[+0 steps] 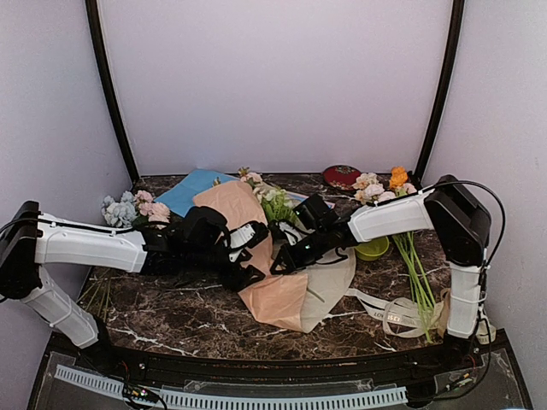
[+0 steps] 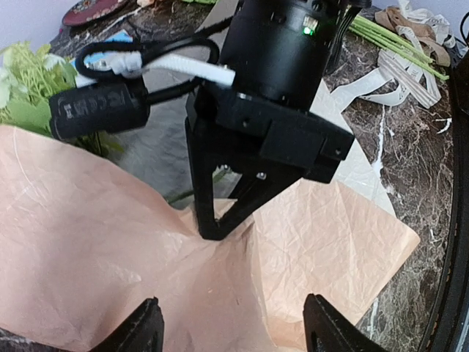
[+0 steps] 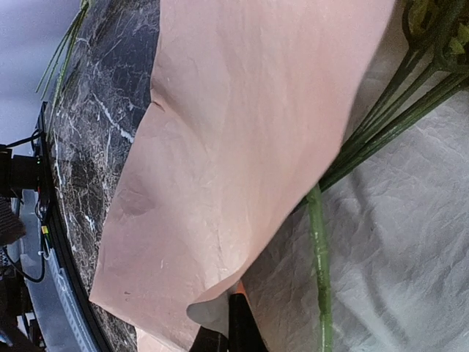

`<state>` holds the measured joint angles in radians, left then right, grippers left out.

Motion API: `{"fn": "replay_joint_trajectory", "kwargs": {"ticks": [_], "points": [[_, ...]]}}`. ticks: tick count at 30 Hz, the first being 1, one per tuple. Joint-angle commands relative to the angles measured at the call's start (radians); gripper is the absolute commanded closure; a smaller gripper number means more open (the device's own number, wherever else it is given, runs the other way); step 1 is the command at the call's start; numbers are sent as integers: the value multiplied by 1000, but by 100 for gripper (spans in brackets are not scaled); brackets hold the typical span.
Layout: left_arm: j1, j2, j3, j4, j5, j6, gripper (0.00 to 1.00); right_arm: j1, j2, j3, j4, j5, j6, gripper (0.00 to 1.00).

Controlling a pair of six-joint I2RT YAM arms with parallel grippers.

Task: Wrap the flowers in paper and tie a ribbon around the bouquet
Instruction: Press the fold line of the 2/3-folded wrapping paper.

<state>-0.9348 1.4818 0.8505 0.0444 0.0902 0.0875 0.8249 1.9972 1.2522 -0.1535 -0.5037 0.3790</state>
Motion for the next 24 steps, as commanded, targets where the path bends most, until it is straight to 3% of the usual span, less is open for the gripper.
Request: {"fn": "replay_joint_trajectory", "kwargs": {"ticks": [1, 3, 6, 14, 16, 20, 24], "points": [[-12, -3, -22, -20, -53, -57, 28, 2, -17, 26, 32, -45, 23, 100], [-24, 0, -32, -14, -77, -57, 19, 12, -15, 40, 35, -51, 30, 100], [-51, 30, -27, -23, -146, -59, 16, 28, -5, 66, 33, -60, 32, 100], [-81, 104, -3, -63, -288, -126, 18, 55, 11, 107, 13, -71, 19, 94], [-82, 102, -9, -64, -326, -152, 25, 58, 19, 118, -5, -76, 8, 88], [-84, 76, -26, -60, -315, -200, 57, 55, -7, 137, -68, -66, -31, 69], [-84, 49, -77, -36, -298, -253, 78, 40, -121, 112, -128, 4, -59, 55]]}}
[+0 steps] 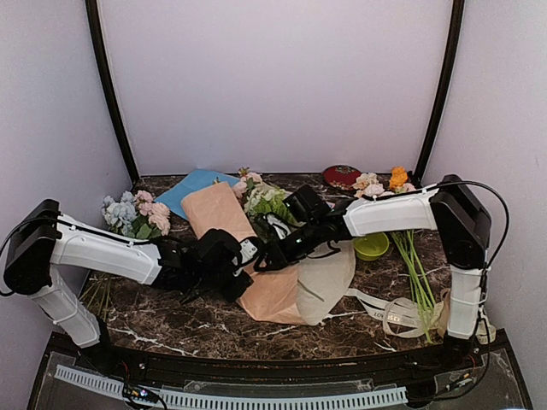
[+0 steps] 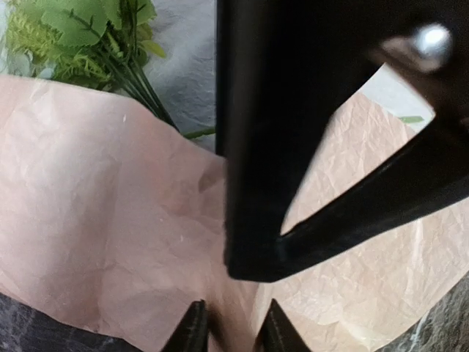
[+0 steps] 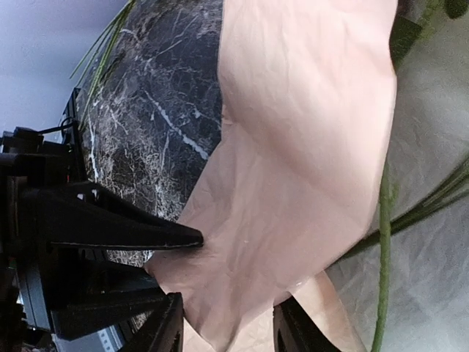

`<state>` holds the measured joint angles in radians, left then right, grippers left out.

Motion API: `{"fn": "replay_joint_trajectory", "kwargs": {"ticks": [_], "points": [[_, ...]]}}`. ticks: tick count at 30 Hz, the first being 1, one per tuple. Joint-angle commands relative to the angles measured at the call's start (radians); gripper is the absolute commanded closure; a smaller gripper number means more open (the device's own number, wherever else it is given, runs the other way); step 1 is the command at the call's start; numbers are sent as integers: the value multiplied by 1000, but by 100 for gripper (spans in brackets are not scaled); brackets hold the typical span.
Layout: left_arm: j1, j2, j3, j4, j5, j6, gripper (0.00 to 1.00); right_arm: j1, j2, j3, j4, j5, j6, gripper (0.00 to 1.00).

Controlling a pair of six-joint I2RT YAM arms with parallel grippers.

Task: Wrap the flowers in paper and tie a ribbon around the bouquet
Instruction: Press the fold line of the 2/3-folded wrapping paper.

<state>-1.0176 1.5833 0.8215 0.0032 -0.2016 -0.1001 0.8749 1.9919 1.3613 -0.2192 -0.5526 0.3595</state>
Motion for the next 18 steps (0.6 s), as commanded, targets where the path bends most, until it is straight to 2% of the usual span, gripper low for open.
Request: {"fn": "replay_joint_trajectory", "kwargs": {"ticks": [1, 7, 10, 13, 18], "points": [[-1, -57, -59, 8, 1, -76, 80, -11, -147, -13, -78, 78, -43, 54], [-3, -92, -93, 18, 18, -137, 84, -12, -265, -158, -198, 225, 25, 49], [-6, -102, -106, 26, 23, -149, 85, -10, -284, -265, -152, 149, 99, 47], [-6, -103, -108, 23, 27, -153, 85, -3, -282, -309, -70, 46, 154, 35], [-8, -117, -113, 15, 21, -152, 87, 12, -217, -309, -37, -35, 158, 34]]}}
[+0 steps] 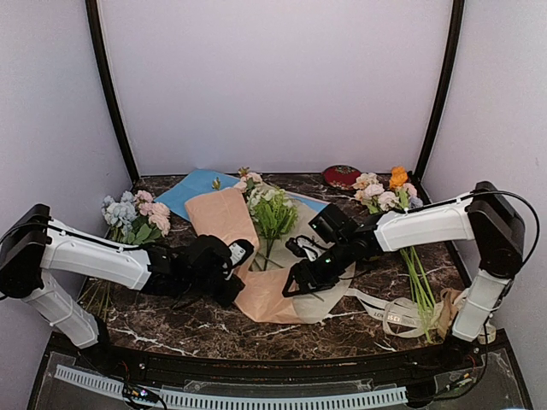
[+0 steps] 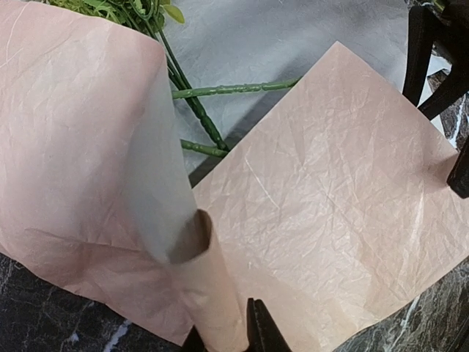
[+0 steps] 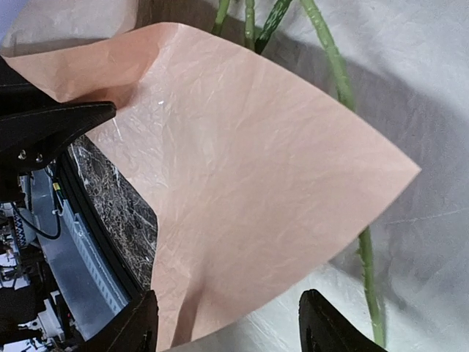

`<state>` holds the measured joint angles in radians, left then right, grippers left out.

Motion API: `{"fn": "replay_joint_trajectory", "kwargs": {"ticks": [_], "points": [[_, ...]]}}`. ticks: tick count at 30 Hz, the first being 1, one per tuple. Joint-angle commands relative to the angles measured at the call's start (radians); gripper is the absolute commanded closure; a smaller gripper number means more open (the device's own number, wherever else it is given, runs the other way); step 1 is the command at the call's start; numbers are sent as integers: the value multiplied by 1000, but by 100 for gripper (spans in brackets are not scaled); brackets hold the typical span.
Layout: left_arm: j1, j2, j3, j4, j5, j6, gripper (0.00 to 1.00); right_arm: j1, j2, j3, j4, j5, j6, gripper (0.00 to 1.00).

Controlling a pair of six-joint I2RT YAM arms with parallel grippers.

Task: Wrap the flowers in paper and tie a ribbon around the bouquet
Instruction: Press the fold line of the 2/3-folded wrapping paper.

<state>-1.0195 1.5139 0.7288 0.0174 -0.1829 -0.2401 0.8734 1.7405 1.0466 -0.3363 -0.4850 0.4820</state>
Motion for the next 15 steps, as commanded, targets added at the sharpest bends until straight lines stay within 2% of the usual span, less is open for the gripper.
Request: {"fn": "replay_joint_trajectory", "kwargs": {"ticks": [1, 2, 5, 7, 10, 15], "points": [[-6, -53, -20, -4, -2, -11, 88, 15, 46, 3, 101, -131, 39, 36], [-8, -57, -21, -8, -7, -9, 88, 16, 56, 2, 122, -157, 39, 42], [-22, -76, -28, -15, -23, 8, 90, 14, 81, 29, 134, -165, 4, 81], [-37, -89, -34, -17, -33, 28, 91, 7, 115, 88, 90, -114, -49, 98], [-58, -103, -43, -28, -43, 53, 94, 3, 195, 225, 18, -42, -135, 100], [-87, -109, -42, -78, -61, 92, 100, 3, 291, 336, -20, 22, -217, 100]]}}
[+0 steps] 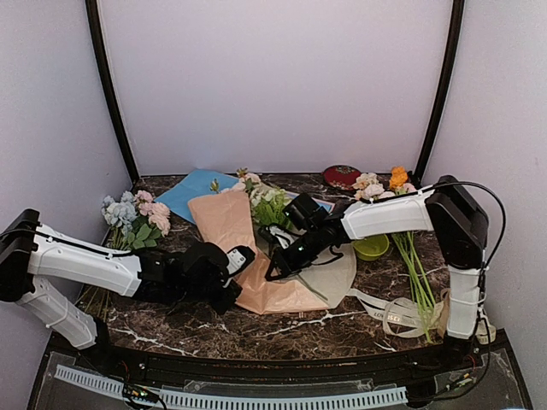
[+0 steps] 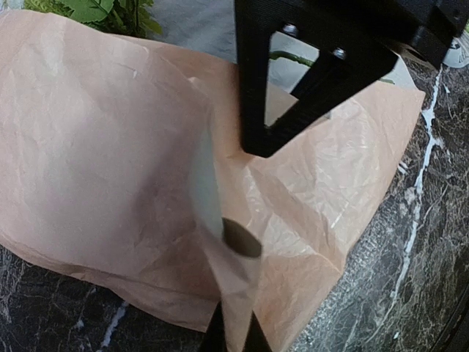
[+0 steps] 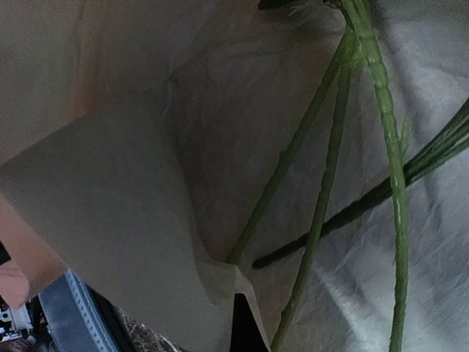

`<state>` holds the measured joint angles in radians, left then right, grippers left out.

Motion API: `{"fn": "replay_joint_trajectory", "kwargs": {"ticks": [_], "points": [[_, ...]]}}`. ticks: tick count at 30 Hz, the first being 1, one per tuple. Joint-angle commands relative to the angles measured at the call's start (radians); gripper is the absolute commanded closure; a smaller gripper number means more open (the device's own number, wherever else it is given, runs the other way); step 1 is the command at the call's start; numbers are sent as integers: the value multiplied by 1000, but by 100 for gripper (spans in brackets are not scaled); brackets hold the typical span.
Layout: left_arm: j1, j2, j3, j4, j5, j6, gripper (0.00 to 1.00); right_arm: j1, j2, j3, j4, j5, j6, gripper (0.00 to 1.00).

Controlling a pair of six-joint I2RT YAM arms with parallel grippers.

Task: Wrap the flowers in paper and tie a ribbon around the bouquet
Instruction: Press the fold line of the 2/3-folded wrapping paper.

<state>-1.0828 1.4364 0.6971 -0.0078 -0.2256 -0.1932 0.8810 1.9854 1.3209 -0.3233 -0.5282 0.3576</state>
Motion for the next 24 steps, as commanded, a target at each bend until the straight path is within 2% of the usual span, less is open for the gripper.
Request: {"fn": "replay_joint_trajectory", "kwargs": {"ticks": [1, 9, 16, 19, 24], "points": [[-31, -31, -10, -64, -22, 53, 100, -5, 56, 67, -21, 75, -94, 100], [-107, -19, -7, -123, -94, 118, 100, -8, 125, 101, 19, 110, -53, 100], [-160, 87, 54, -169, -134, 214, 100, -27, 179, 100, 79, 87, 62, 99], [-163, 106, 62, -173, -106, 240, 99, -36, 175, 84, 116, 95, 108, 97], [-166, 168, 106, -230, -61, 279, 97, -36, 141, 73, 165, 42, 140, 84]]}}
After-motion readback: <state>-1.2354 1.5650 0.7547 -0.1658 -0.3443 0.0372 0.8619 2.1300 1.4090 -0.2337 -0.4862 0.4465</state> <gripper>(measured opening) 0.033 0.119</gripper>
